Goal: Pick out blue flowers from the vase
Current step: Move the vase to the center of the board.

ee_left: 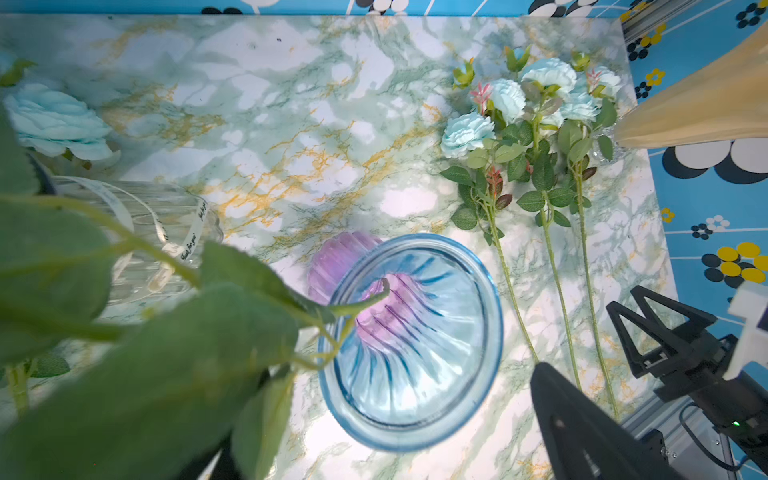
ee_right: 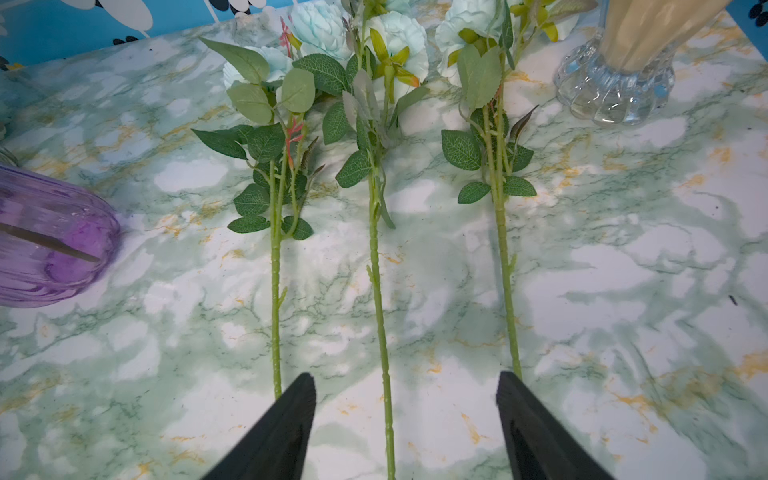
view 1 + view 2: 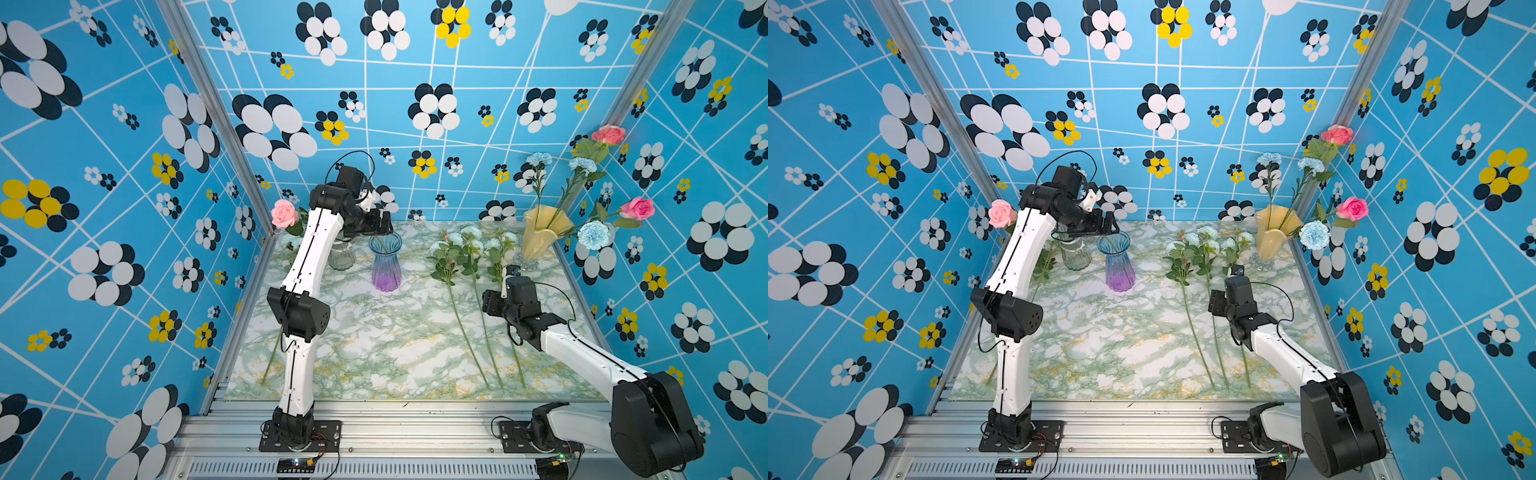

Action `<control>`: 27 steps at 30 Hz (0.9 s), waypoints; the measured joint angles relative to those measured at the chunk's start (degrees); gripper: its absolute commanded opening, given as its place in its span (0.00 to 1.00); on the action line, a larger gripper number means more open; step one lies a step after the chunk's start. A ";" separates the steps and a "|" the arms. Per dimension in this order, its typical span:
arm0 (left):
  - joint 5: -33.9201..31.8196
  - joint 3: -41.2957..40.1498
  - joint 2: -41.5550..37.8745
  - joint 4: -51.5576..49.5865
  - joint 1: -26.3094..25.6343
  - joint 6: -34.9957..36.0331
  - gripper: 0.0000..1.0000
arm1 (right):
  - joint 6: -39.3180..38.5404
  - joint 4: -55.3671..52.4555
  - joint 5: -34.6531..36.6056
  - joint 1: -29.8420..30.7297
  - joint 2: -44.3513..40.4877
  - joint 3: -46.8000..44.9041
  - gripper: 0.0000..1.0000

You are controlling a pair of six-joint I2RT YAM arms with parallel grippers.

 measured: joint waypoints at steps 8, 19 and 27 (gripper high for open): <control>-10.45 -18.67 -17.84 4.13 -9.60 1.49 1.00 | 0.00 0.00 0.00 0.00 0.00 0.09 0.72; -25.11 -73.07 -47.98 31.19 -20.63 -0.48 1.00 | 0.00 -0.15 0.00 0.00 0.28 0.33 0.72; -26.99 -88.50 -42.47 51.15 -19.04 -1.46 1.00 | 0.00 -0.39 0.00 0.00 0.44 0.39 0.72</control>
